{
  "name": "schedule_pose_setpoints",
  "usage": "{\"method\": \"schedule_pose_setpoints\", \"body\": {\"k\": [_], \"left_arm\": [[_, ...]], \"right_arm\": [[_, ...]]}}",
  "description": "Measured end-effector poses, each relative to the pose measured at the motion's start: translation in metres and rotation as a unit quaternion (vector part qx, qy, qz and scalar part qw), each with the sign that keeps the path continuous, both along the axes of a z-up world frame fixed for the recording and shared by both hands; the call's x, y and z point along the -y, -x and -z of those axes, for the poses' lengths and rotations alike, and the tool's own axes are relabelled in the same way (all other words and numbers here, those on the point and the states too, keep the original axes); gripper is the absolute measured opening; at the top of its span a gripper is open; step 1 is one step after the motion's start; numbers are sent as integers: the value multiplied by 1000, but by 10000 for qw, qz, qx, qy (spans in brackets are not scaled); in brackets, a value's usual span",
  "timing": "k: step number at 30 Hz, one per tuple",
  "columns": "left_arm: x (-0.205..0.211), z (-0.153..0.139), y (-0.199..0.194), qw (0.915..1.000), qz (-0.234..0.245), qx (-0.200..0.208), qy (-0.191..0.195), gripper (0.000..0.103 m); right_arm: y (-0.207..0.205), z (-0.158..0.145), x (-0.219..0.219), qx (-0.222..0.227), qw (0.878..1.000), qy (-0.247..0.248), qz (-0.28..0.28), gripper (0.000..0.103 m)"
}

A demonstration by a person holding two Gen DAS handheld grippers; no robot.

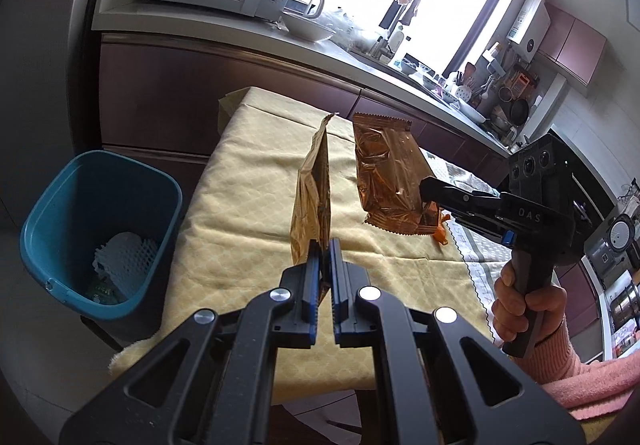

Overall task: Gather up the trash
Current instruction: 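Carry both brown wrappers to the teal wastebasket and lower them inside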

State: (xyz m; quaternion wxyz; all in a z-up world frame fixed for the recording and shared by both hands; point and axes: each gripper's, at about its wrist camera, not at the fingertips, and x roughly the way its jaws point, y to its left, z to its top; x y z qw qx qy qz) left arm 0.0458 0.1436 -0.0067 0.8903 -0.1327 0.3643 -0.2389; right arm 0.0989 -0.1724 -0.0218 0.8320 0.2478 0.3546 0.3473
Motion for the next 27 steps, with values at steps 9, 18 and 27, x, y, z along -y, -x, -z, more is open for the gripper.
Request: {"method": "schedule_pose_setpoints", "body": {"k": [9, 18, 27], "left_arm": [[-26, -2, 2, 9994, -343, 59, -36, 5], [-53, -4, 1, 9975, -697, 105, -38, 5], [-75, -4, -2, 9951, -982, 106, -105, 5]], "right_arm": [[-14, 1, -32, -60, 9995, -23, -315, 9], [-28, 5, -63, -130, 9980, 5, -623, 9], [-41, 4, -91, -204, 9961, 101, -850, 9]]}}
